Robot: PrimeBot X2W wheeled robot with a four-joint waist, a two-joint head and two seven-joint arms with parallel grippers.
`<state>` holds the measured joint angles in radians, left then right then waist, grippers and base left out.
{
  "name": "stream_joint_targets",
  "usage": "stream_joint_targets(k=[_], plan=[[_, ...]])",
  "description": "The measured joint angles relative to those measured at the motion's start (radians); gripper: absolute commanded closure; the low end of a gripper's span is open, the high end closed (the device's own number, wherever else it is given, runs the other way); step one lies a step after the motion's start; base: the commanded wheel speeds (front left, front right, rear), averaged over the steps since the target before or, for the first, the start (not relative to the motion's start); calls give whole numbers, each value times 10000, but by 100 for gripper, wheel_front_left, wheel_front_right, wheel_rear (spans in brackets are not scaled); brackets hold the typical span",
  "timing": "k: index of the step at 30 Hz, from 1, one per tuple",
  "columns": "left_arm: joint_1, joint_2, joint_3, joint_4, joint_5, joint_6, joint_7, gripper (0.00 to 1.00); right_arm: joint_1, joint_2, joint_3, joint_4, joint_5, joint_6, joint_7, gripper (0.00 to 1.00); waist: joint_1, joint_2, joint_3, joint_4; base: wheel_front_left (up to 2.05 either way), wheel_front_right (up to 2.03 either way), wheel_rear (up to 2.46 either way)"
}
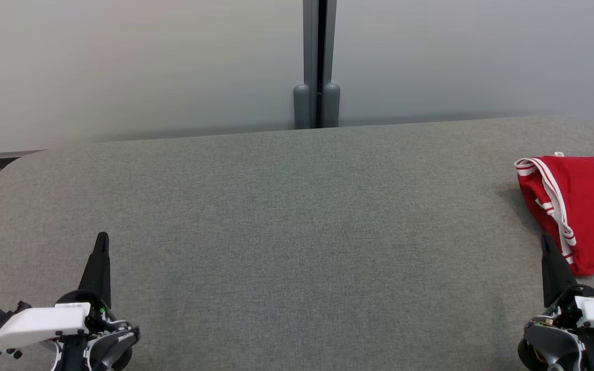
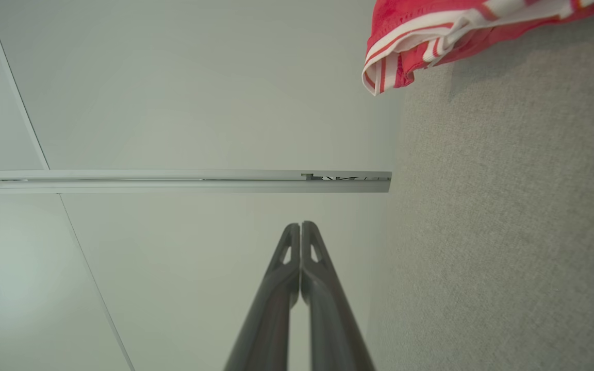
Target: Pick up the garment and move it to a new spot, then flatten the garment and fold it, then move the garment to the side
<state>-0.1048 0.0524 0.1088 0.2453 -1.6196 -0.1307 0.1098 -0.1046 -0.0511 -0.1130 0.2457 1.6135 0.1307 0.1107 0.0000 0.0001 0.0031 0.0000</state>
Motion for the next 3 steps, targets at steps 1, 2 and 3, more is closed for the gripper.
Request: stream_joint_targets(k=[1, 2, 3], plan=[[0, -2, 2, 0, 0, 0, 0, 100, 0, 0, 0, 0, 0, 0, 0, 100, 0, 0, 0, 0, 0, 0, 0], [0, -2, 4, 0, 0, 0, 2, 100, 0, 0, 0, 0, 0, 0, 2, 100, 0, 0, 0, 0, 0, 0, 0], [0, -2, 6, 0, 2, 0, 2, 100, 0, 0, -2, 0, 0, 0, 4, 100, 0, 0, 0, 0, 0, 0, 0]])
